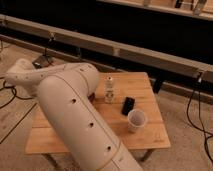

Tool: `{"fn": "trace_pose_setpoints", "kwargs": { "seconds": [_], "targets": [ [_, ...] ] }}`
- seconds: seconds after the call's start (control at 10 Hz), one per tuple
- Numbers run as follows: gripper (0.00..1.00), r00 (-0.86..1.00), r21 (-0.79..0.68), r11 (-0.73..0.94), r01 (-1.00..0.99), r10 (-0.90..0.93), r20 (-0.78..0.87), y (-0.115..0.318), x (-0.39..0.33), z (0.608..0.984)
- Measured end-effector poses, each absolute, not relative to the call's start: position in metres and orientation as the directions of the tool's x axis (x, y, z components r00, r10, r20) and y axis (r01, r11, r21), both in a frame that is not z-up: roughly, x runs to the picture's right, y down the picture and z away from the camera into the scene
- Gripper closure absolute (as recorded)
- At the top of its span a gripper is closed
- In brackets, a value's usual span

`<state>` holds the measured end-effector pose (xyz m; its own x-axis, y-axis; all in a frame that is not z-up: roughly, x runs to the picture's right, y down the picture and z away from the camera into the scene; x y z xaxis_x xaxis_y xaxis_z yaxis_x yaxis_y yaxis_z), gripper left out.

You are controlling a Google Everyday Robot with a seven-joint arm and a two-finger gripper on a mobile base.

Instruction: Place the pepper in the ceramic bowl

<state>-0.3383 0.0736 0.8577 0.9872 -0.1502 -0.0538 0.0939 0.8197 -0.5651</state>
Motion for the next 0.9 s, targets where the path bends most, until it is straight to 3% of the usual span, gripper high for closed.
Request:
{"fn": "trace_pose_setpoints", "kwargs": {
  "seconds": [0.9],
  "targets": [
    [0.35, 0.960, -0.529, 0.806, 0.263, -0.275, 0.058, 0.065, -0.292, 0.908]
  ]
}}
